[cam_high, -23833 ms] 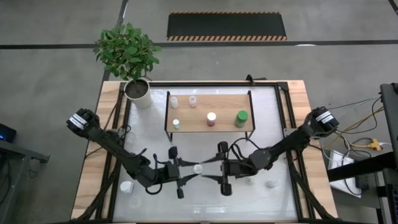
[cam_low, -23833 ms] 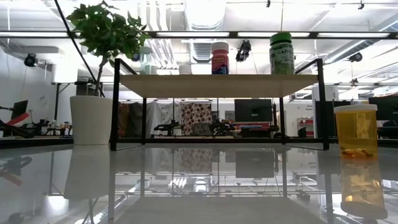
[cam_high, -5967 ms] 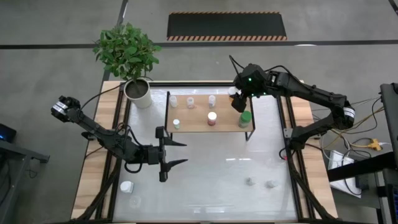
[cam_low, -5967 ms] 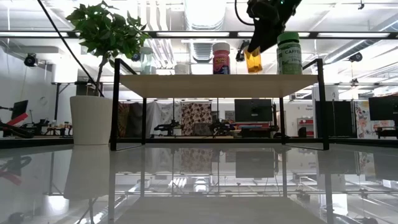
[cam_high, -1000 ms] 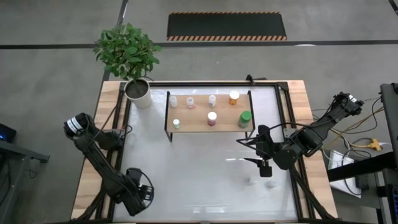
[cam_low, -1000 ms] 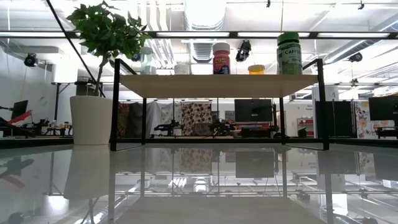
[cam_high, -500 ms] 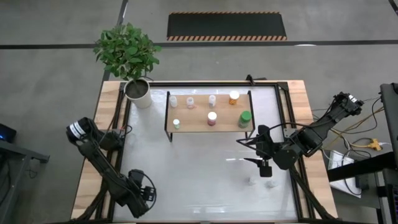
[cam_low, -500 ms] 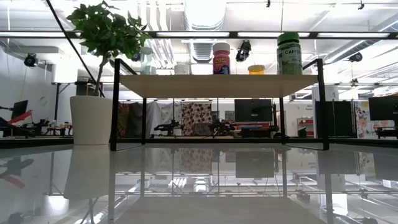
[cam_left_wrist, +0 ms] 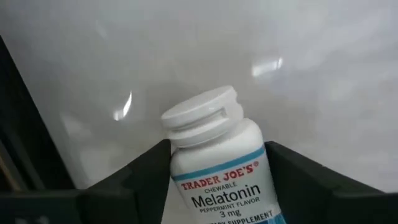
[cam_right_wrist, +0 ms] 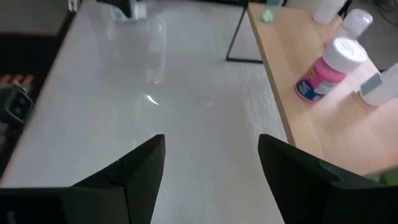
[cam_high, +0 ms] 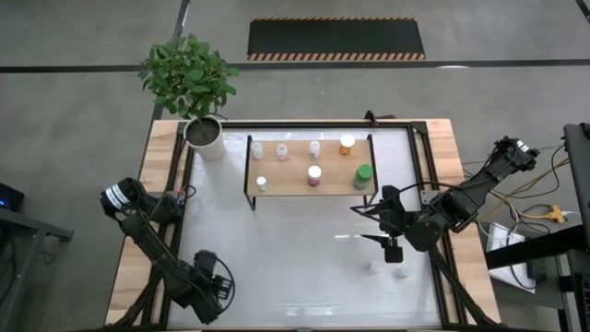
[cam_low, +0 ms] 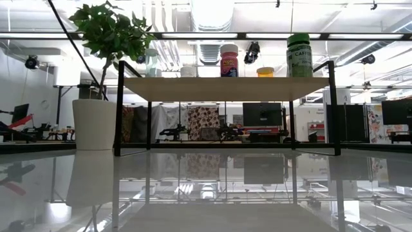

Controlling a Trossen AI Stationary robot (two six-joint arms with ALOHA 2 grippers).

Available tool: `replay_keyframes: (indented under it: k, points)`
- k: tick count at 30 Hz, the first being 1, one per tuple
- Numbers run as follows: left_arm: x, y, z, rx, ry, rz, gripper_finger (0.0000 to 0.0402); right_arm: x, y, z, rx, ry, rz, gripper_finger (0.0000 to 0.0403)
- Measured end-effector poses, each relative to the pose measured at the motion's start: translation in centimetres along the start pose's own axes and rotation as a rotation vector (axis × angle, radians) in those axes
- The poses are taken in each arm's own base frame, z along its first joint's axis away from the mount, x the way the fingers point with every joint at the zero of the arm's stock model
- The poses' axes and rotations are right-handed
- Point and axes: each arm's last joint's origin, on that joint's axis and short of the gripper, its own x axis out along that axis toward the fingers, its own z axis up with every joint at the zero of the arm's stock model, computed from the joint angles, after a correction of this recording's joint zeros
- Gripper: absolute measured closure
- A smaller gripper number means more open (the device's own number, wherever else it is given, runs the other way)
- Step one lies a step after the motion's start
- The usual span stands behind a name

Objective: Pick and place medicine bottles onto shelf by color
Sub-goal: Put the white pill bottle on the shelf

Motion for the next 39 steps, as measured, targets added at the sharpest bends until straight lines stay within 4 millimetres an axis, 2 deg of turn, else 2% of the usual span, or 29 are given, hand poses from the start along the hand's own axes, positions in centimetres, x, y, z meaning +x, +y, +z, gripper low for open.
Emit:
replay_keyframes:
  k: [6, 9, 14, 19, 23, 28, 33, 39]
  points:
    - [-2.7, -1.3, 0.8, 0.158, -0.318, -0.178, 0.0196, 0.1, 0.5, 1.0, 0.033, -0.092, 0.029, 0.0156]
    - [-4.6, -2.6, 1.5, 0.314, -0.522, -0.274, 0.0197, 0.8, 1.1, 1.8, 0.028, -0.155, 0.048, 0.0156]
    - [-7.3, -5.2, 2.6, 0.604, -0.866, -0.342, 0.02, 3.1, 3.0, 2.8, 0.013, -0.237, 0.065, 0.0156]
    - [-8.8, -7.4, 3.9, 0.799, -1.125, -0.276, 0.0201, 6.4, 5.5, 3.7, 0.028, -0.341, 0.078, 0.0156]
    - [-9.3, -9.1, 4.3, 0.908, -1.265, -0.229, 0.0202, 9.2, 7.1, 3.9, 0.086, -0.431, -0.026, 0.0156]
    - [-10.0, -11.1, 3.6, 0.963, -1.444, -0.166, 0.0202, 11.9, 8.5, 4.1, 0.19, -0.509, -0.117, 0.0156]
    - [-10.4, -11.9, 3.0, 1.009, -1.497, -0.152, 0.0205, 13.2, 9.3, 4.5, 0.265, -0.51, -0.171, 0.0156]
    - [-10.0, -11.8, 3.0, 0.992, -1.529, -0.075, 0.0205, 14.2, 10.2, 4.6, 0.258, -0.5, -0.194, 0.0156]
